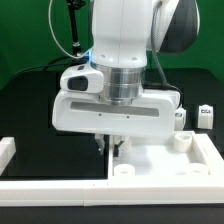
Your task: Assemble one leg
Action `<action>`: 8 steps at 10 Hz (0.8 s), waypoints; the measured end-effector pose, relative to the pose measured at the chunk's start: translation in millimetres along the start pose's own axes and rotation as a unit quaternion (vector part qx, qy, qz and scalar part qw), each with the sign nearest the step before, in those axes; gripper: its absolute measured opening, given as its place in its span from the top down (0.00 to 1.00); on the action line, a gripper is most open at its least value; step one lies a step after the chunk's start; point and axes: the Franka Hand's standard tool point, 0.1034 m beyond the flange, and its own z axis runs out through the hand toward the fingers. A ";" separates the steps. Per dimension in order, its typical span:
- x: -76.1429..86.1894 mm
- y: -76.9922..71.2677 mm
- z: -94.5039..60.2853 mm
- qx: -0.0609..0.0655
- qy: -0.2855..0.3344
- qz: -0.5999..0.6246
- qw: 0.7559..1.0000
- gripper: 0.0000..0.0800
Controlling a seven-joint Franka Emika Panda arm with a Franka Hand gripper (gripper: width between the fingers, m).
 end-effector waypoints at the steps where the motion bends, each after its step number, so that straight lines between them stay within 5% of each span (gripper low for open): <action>1: -0.1 0.0 0.3 0.000 0.000 0.000 1.000 0.71; 2: 0.0 -1.3 -1.0 0.000 0.000 -0.003 1.000 0.71; 4: -16.1 -20.3 -28.6 0.009 0.007 -0.024 1.000 0.30; 6: -28.4 -28.1 -51.2 0.018 0.014 -0.038 0.999 0.21; 8: -29.6 -27.1 -48.6 0.018 0.011 -0.036 0.999 0.19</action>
Offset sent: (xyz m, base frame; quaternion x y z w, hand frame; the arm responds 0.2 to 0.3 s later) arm -0.0450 0.0298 0.0467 -0.0121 0.0047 -0.0685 0.9976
